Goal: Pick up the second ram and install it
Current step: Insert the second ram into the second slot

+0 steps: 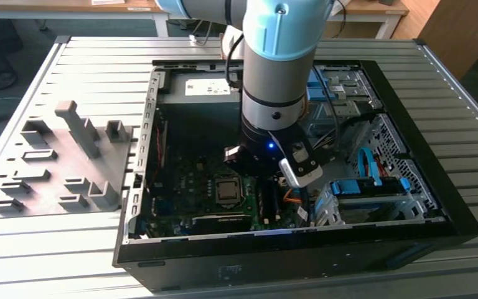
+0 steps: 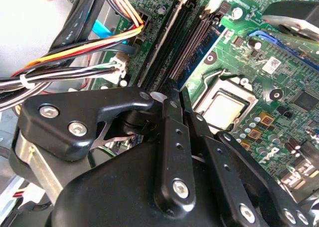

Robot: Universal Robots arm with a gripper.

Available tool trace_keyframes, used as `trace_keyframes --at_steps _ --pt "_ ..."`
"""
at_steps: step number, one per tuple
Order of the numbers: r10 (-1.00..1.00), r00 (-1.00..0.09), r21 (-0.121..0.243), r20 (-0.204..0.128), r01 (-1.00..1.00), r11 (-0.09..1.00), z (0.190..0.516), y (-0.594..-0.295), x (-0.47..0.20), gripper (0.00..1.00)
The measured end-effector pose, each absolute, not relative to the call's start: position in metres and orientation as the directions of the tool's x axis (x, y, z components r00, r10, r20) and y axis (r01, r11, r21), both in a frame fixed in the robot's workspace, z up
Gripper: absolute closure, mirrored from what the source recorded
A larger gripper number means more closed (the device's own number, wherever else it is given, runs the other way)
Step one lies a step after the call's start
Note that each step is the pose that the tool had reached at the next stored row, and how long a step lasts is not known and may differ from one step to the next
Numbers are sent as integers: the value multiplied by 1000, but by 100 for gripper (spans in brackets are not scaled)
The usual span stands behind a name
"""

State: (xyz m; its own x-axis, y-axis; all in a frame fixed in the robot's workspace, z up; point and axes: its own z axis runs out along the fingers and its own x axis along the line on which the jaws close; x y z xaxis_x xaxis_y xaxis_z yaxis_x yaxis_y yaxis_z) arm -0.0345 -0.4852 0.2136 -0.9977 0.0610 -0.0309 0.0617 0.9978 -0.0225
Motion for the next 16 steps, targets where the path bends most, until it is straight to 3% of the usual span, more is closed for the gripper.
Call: trace_keyframes --at_steps 16 --pt "11 -999 -22 -31 11 1000 214 -485 -30 86"
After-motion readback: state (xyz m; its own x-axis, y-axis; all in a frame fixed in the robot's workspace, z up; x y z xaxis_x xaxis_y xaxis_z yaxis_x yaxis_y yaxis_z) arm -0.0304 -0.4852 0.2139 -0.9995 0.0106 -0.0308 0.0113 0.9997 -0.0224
